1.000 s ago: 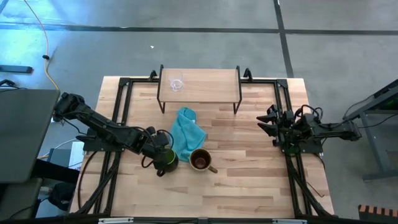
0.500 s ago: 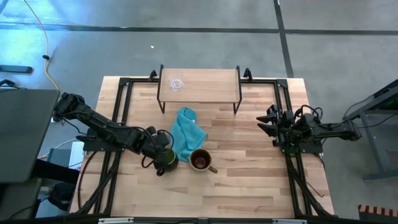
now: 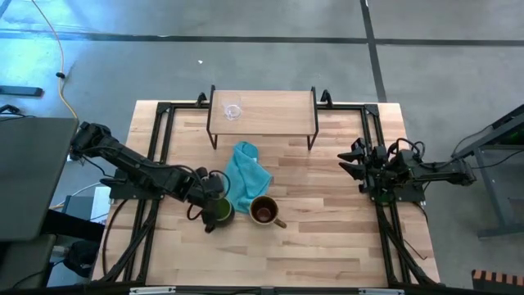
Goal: Stack small to large cups/mugs on shelf
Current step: Put the green mug on the shelf
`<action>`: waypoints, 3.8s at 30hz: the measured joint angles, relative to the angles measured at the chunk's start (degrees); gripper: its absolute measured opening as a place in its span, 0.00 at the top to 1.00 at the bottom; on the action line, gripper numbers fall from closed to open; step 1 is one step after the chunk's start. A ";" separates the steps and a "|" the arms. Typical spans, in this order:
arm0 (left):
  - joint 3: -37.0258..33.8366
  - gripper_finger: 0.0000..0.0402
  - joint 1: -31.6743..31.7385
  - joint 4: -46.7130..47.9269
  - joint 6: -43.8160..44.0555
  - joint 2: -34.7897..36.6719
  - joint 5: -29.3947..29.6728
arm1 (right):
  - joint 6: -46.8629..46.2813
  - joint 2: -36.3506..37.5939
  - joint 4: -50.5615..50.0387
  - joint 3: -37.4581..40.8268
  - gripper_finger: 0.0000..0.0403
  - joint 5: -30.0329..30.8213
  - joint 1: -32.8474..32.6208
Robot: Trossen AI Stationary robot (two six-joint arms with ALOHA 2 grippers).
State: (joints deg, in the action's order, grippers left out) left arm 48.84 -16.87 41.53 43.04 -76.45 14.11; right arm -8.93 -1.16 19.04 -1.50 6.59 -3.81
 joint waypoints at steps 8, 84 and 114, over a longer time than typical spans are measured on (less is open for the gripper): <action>-0.04 0.97 0.01 -0.16 -0.09 -0.03 -0.05 | -0.11 -0.01 0.01 0.00 0.68 0.02 0.00; 7.26 0.99 0.03 24.72 10.87 -0.14 10.91 | 0.42 0.01 -1.02 0.00 0.68 0.51 0.02; 7.23 0.99 -0.01 29.48 32.19 -3.03 2.45 | -0.22 0.00 -1.18 0.02 0.68 0.56 0.00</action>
State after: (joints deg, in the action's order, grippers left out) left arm 56.07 -16.88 71.01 75.23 -79.48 16.56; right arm -9.15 -1.16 17.86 -1.48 7.15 -3.81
